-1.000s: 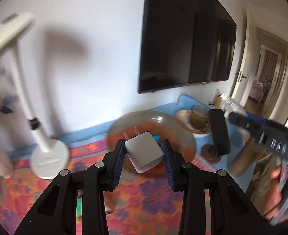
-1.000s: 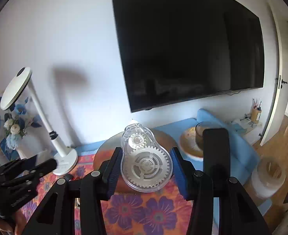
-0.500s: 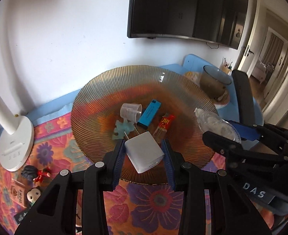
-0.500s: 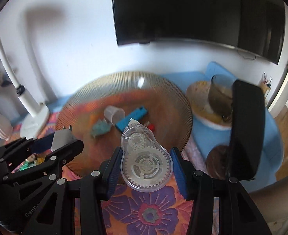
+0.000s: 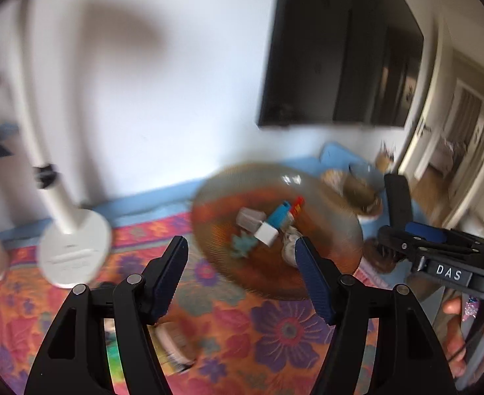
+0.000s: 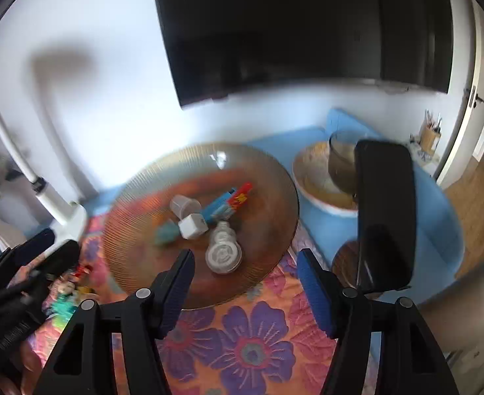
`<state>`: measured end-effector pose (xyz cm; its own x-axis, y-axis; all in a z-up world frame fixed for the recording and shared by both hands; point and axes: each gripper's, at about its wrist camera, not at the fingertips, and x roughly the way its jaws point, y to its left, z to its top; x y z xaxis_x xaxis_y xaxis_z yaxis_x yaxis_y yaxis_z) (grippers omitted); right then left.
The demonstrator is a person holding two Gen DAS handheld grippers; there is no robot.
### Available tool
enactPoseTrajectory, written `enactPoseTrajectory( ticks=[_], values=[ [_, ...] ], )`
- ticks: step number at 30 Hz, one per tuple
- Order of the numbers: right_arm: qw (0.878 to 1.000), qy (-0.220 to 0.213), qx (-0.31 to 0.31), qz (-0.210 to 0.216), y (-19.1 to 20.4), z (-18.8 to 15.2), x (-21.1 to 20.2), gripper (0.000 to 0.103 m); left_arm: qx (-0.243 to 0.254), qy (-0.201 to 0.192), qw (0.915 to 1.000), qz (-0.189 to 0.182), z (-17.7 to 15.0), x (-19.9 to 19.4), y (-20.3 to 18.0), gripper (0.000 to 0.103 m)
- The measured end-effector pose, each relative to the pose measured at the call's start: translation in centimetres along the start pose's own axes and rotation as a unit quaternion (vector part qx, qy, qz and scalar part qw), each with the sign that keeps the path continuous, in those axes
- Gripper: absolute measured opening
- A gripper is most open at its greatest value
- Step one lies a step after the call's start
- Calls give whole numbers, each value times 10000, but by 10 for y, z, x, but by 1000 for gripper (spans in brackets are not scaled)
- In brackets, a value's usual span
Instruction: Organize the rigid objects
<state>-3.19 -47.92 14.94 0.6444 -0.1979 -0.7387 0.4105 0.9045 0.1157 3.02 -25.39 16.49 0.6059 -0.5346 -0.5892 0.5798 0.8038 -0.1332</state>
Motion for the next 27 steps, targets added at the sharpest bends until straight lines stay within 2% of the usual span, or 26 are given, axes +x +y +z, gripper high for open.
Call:
enactPoseTrajectory(
  ticks=[8, 12, 14, 16, 18, 22, 25, 27],
  values=[
    [9961, -569, -407, 545, 64, -18, -76, 64, -275, -738, 9951, 590, -15, -134, 50, 66],
    [9900, -711, -811, 911, 108, -42, -103, 65, -444, -865, 9906, 964, -39, -185, 70, 66],
    [9874, -715, -970, 1023, 129, -58, -111, 66, -619, -837, 9874, 1193, -56, -202, 81, 69],
    [9850, -700, -1030, 1192, 142, -79, -116, 71, -845, -749, 9839, 1384, -77, -214, 92, 70],
    [9839, -632, -1033, 1317, 150, -102, -117, 74, -1011, -677, 9825, 1411, -100, -223, 102, 70],
    [9834, -295, -1097, 1413, 161, -148, -105, 74, -1101, -456, 9805, 1563, -142, -225, 117, 70],
    [9847, -26, -1133, 1322, 166, -161, -94, 74, -1099, -305, 9818, 1520, -153, -221, 122, 70],
    [9848, 30, -1067, 1374, 166, -160, -94, 74, -1031, -400, 9823, 1514, -153, -228, 122, 70]
  ],
)
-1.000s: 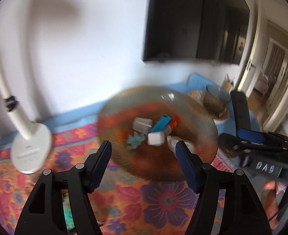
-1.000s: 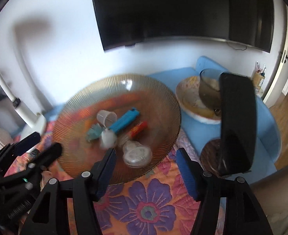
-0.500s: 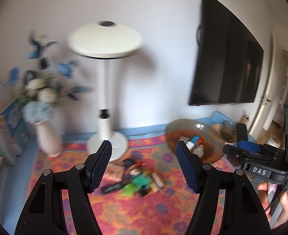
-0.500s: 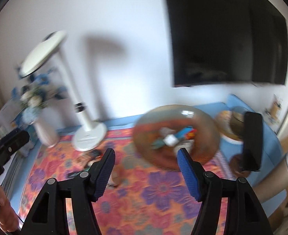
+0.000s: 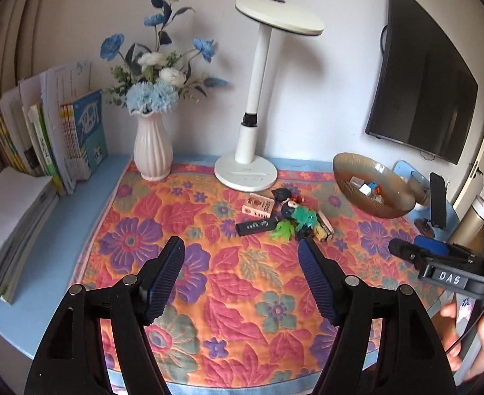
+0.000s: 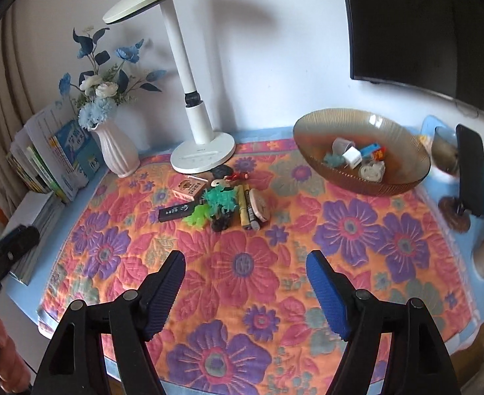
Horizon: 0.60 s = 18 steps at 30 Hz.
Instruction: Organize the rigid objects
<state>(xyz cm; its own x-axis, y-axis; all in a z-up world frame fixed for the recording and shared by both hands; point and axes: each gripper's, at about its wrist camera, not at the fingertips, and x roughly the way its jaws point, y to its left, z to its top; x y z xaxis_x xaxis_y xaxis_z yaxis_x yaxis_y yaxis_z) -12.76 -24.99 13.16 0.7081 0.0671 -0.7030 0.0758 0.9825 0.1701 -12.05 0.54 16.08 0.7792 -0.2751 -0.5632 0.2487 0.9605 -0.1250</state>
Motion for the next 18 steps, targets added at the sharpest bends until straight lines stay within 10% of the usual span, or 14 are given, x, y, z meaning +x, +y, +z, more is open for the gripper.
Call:
enactPoseTrajectory(
  ticks=[18],
  values=[
    [9926, 279, 1179, 56, -70, 19, 37, 69, 1228, 144, 9922, -132, 45, 74, -10, 70]
  ],
)
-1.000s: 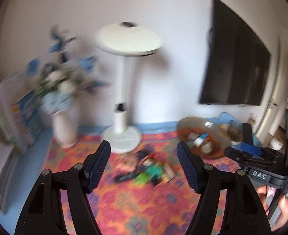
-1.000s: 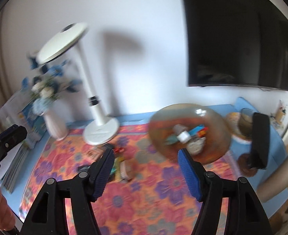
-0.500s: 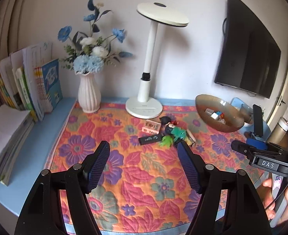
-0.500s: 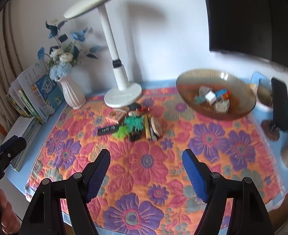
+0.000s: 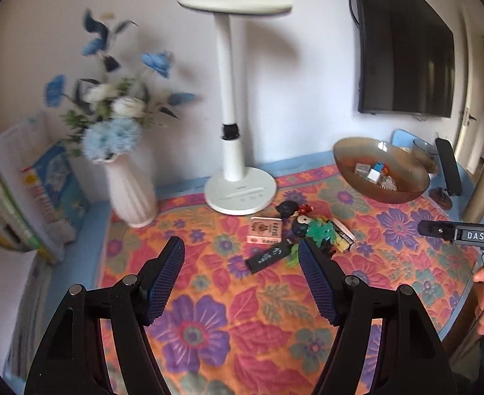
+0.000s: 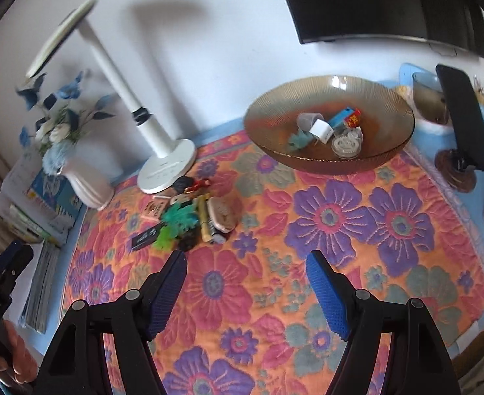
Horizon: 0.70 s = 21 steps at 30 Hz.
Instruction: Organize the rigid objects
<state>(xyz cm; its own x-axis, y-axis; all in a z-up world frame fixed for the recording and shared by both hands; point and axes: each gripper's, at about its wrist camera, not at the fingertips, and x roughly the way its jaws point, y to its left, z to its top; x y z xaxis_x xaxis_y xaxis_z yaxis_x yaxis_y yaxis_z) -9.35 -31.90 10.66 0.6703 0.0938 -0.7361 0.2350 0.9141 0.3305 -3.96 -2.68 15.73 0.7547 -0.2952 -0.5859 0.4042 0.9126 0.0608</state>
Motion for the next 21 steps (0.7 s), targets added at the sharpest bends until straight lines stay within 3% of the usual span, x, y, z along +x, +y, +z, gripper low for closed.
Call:
enactPoseTrajectory(
  ticks=[1, 4, 12, 14, 21],
  values=[
    [10000, 32, -2, 21, -1, 3, 7, 63, 37, 83, 10000, -38, 1, 11, 0, 70],
    [9997, 223, -52, 69, 1, 9, 28, 59, 164, 358, 9992, -38, 0, 47, -2, 66],
    [9968, 541, -585, -59, 24, 25, 87, 54, 268, 1059, 9935, -332, -18, 134, -5, 54],
    [9955, 619, -709, -86, 26, 28, 105, 49, 263, 1153, 9921, -426, -20, 147, -5, 52],
    [9928, 793, -900, -62, 31, 32, 149, 48, 327, 1328, 9878, -745, -21, 177, -5, 51]
  ],
)
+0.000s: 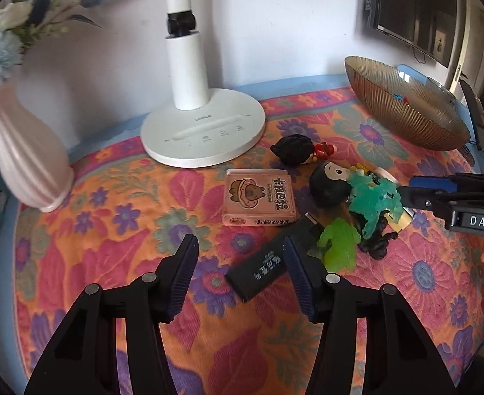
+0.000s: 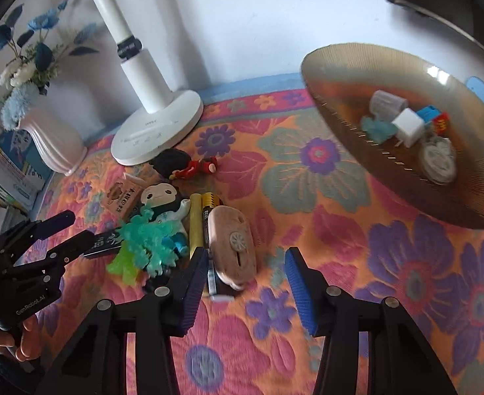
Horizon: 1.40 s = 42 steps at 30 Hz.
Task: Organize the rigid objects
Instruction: 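Grasp the black USB stick with the left tool while the right tool grasps the pink eraser, then carry the USB stick and eraser to the amber bowl and open both tools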
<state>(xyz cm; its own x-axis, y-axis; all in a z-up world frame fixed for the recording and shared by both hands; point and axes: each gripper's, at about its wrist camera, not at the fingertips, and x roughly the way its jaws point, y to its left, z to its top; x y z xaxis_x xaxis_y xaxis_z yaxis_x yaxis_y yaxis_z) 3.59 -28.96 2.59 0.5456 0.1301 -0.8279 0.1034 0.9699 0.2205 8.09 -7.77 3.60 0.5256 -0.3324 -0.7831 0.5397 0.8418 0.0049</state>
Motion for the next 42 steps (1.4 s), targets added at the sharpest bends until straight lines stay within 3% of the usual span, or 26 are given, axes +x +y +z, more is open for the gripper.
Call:
enactPoseTrajectory(
  ticks=[3, 6, 9, 12, 13, 14, 19, 25, 28, 33, 42],
  values=[
    [9998, -102, 150, 6, -9, 1, 0, 47, 10, 76, 9998, -204, 0, 6, 0, 51],
    [9976, -237, 563, -335, -39, -4, -5, 47, 160, 243, 9984, -481, -3, 11, -5, 51],
    [9950, -197, 982, 21, -66, -12, -6, 47, 309, 247, 9983, -434, -2, 15, -11, 52],
    [9972, -209, 718, 67, -64, -10, -10, 47, 298, 237, 9981, -487, 0, 18, -11, 51],
    [9983, -224, 535, 53, -59, -8, -10, 47, 294, 214, 9979, -529, 0, 19, -11, 46],
    [9994, -163, 300, -22, -52, -5, -7, 47, 287, 210, 9976, -589, 0, 21, -10, 39],
    [9986, -144, -270, -438, -26, 0, 10, 47, 451, 155, 9979, -432, -3, 23, -23, 31],
    [9928, -226, -688, -950, -9, 2, 21, 44, 241, 131, 9990, -346, -4, 19, -29, 22],
    [9948, -230, -606, -785, -15, -2, 16, 36, 290, 142, 9993, -176, -9, 14, -37, 21],
    [9966, -175, -610, -531, -23, -28, -4, 36, 148, 220, 9996, -118, -38, -10, -44, 21],
    [9904, -227, -1360, 108, -10, -105, -46, 36, 24, 242, 9991, -340, -101, -56, -63, 21]
  ],
)
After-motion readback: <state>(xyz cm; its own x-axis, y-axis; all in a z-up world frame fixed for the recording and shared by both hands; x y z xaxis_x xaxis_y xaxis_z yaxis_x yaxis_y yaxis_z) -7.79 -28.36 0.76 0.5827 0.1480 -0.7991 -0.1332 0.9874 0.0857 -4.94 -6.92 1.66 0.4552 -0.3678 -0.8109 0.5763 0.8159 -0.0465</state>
